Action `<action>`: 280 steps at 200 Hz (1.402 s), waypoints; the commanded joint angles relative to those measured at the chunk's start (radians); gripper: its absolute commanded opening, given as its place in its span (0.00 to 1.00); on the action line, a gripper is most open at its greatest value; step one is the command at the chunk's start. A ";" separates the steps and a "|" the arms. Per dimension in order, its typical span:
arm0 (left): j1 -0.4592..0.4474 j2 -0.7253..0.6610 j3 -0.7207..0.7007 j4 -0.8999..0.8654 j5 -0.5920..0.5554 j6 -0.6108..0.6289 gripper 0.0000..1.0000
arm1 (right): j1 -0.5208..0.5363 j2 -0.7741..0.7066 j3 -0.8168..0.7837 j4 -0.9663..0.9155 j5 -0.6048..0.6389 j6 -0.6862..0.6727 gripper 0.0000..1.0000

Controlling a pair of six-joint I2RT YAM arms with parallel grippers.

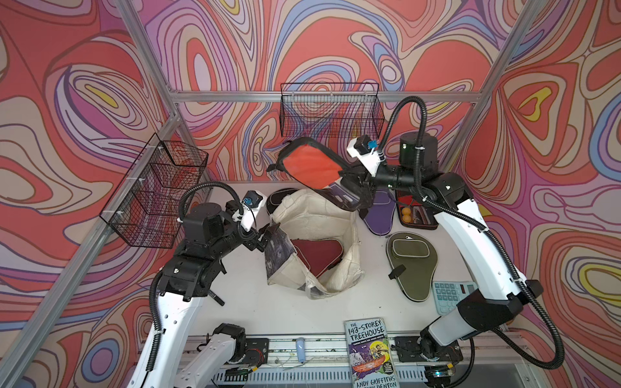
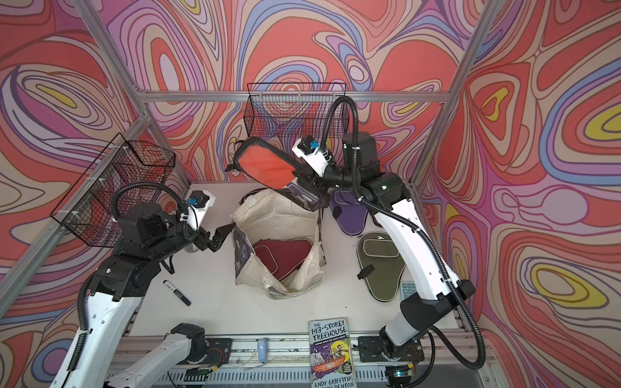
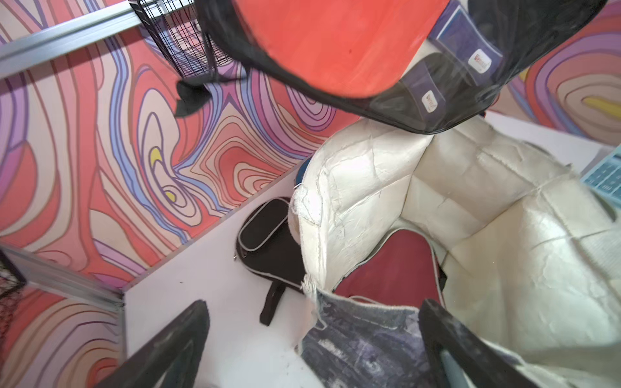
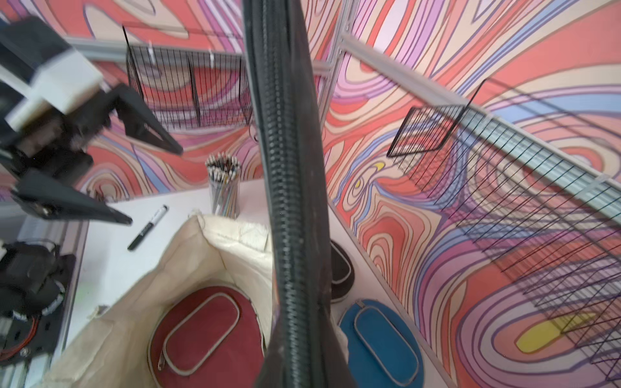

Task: Remove the ping pong set from the canvas bag
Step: Pick up the ping pong set from the canvas bag.

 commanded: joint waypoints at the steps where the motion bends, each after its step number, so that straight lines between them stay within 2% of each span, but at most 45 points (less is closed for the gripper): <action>1: 0.010 0.021 -0.054 0.197 0.205 -0.188 1.00 | -0.010 -0.051 -0.029 0.270 -0.162 0.193 0.00; 27: 0.011 0.081 -0.115 0.479 0.357 -0.394 1.00 | -0.013 -0.055 -0.119 0.488 -0.230 0.402 0.00; 58: 0.010 0.141 -0.147 0.715 0.424 -0.546 0.99 | -0.012 -0.059 -0.242 0.731 -0.293 0.616 0.00; 92: 0.011 0.159 -0.207 0.967 0.498 -0.684 0.98 | -0.013 -0.062 -0.348 0.895 -0.308 0.752 0.00; 132: 0.010 0.185 -0.213 1.004 0.487 -0.706 0.96 | -0.013 -0.073 -0.466 1.125 -0.328 0.922 0.00; 171: 0.011 0.205 -0.201 1.049 0.471 -0.735 0.90 | -0.013 -0.076 -0.529 1.162 -0.310 0.949 0.00; 194: 0.010 0.219 -0.196 1.079 0.477 -0.753 0.77 | -0.010 -0.077 -0.563 1.174 -0.293 0.956 0.00; 207: 0.011 0.224 -0.195 1.108 0.477 -0.768 0.62 | -0.010 -0.076 -0.577 1.173 -0.288 0.960 0.00; 229: 0.011 0.236 -0.176 1.137 0.472 -0.796 0.31 | -0.010 -0.079 -0.591 1.148 -0.270 0.948 0.00; 262: 0.011 0.230 -0.143 1.125 0.470 -0.807 0.01 | -0.008 -0.083 -0.577 0.990 -0.209 0.840 0.00; 280: 0.010 0.213 -0.125 1.074 0.459 -0.784 0.00 | -0.008 -0.087 -0.568 0.922 -0.188 0.790 0.00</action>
